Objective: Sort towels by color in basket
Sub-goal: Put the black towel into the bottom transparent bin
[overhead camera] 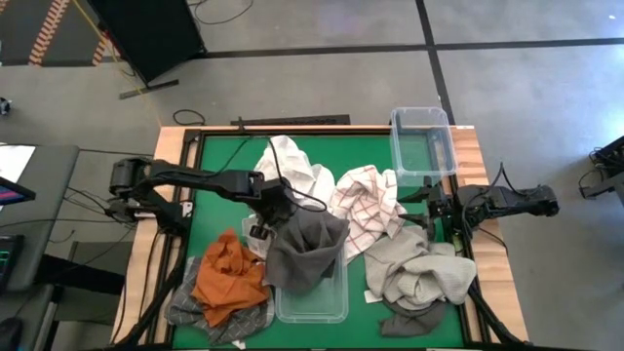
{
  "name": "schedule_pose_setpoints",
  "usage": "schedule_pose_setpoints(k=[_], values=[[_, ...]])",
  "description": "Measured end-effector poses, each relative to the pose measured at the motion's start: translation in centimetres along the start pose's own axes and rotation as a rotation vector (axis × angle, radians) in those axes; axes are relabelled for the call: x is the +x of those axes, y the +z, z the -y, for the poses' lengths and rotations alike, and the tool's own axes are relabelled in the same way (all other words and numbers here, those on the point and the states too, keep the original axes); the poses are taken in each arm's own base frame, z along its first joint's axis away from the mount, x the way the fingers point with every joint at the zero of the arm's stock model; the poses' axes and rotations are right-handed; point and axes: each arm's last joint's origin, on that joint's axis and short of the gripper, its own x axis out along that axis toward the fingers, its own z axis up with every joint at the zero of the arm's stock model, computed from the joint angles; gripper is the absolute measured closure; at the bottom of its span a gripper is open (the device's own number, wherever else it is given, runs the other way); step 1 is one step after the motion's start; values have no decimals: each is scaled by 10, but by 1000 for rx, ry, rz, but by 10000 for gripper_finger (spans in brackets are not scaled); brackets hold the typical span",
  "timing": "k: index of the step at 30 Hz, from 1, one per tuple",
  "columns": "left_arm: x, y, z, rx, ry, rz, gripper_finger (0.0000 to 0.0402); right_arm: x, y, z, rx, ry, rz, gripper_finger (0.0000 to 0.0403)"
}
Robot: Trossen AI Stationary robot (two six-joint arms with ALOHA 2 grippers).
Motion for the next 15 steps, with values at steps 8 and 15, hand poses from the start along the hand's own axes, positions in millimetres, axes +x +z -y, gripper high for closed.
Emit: schedule_pose_setpoints(k=[8, 15], values=[[-79, 16, 11, 56, 105, 250, 387, 0, 0, 0, 0, 0, 0, 154], [-125, 28, 32, 136, 152, 489, 389, 0, 0, 0, 0, 0, 1, 154]])
